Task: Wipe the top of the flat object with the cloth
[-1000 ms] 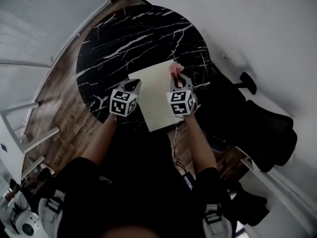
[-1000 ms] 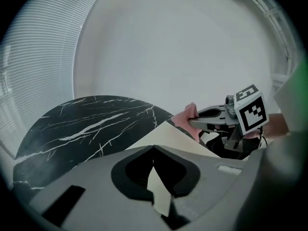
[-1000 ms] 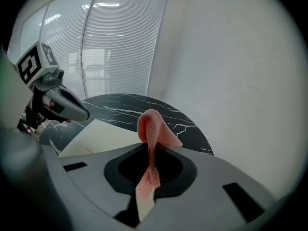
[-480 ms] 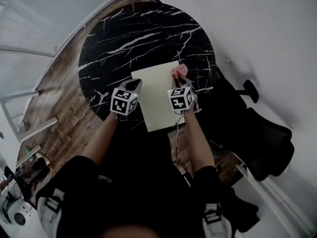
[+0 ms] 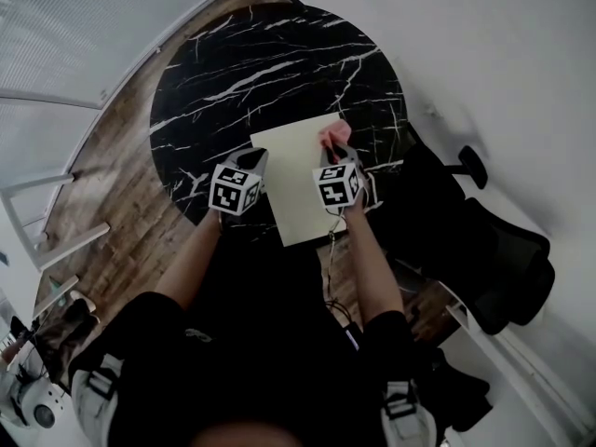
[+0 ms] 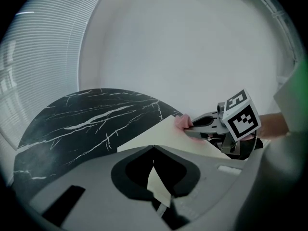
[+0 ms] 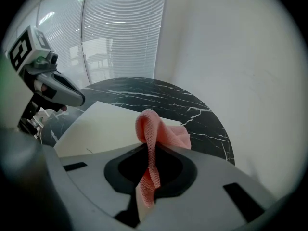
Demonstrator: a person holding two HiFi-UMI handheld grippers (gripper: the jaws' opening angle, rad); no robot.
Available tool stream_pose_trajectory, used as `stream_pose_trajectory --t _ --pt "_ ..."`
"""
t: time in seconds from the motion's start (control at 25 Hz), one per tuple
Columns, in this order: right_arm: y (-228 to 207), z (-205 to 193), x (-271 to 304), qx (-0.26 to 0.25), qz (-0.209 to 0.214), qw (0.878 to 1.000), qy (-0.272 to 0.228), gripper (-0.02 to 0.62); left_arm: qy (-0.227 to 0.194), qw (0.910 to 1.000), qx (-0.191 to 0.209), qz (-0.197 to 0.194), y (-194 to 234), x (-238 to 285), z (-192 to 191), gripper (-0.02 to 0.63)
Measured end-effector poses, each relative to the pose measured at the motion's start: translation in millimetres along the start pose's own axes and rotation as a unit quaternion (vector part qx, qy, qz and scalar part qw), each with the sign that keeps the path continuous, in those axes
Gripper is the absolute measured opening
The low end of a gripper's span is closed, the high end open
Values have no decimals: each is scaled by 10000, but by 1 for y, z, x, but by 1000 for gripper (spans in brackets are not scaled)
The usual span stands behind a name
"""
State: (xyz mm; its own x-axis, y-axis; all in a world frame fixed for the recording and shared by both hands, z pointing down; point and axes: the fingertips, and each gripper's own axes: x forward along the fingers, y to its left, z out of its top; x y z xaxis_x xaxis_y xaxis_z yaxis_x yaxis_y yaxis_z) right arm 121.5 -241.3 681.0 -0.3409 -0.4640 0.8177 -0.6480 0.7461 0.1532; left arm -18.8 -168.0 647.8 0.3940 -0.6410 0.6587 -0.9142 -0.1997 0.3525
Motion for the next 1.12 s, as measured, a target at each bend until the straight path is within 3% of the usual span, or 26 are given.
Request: stream_pose_trajectory --t 1.12 --pt "96 27 9 -326 388 9987 67 17 -122 9990 -376 226 61 -49 -26 0"
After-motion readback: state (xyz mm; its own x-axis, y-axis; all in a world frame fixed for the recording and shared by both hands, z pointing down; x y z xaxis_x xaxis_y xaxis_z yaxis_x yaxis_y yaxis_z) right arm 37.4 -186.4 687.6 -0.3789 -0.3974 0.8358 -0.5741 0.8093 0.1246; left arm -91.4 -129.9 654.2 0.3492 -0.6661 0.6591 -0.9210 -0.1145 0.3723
